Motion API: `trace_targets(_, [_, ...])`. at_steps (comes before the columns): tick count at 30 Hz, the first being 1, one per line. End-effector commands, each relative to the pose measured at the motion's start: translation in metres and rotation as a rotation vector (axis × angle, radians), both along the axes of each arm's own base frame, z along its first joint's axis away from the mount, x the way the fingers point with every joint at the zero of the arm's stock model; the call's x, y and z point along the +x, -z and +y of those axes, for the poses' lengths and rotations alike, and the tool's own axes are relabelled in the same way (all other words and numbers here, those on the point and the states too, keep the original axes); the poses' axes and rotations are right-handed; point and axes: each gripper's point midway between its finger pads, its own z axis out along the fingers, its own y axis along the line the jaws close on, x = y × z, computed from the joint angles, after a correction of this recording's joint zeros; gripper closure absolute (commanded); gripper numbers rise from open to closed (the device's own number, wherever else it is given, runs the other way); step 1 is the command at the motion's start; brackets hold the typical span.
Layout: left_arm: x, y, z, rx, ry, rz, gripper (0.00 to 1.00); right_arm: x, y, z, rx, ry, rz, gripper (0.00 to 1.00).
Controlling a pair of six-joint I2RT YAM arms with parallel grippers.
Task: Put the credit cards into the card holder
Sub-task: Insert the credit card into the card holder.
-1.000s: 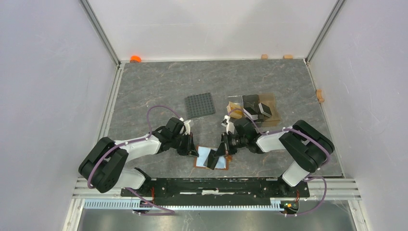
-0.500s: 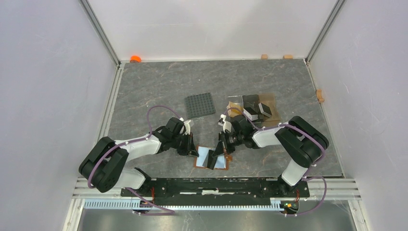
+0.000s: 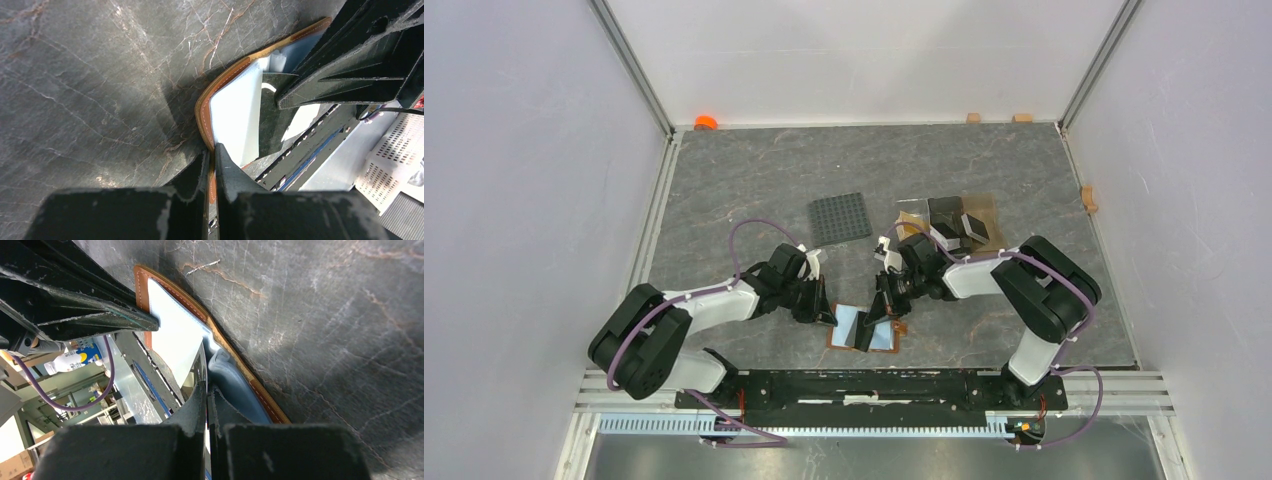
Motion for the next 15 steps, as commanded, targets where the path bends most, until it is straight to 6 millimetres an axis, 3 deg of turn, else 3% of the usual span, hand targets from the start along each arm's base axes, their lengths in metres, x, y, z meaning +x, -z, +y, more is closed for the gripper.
trace_targets(1, [0.003, -0.006, -0.012, -0.061, 0.045, -0.031, 0.90, -0.004, 0.075, -0.063, -0.384, 0.074, -0.029, 1.00])
trace_targets(10, [0.003, -0.007, -0.014, -0.070, 0.051, -0.030, 0.94, 0.018, 0.060, -0.031, -0.240, 0.073, -0.095, 1.00])
trace_targets(15, [0.002, -0.008, -0.015, -0.076, 0.055, -0.024, 0.94, 0.027, 0.054, -0.023, -0.212, 0.072, -0.131, 0.93])
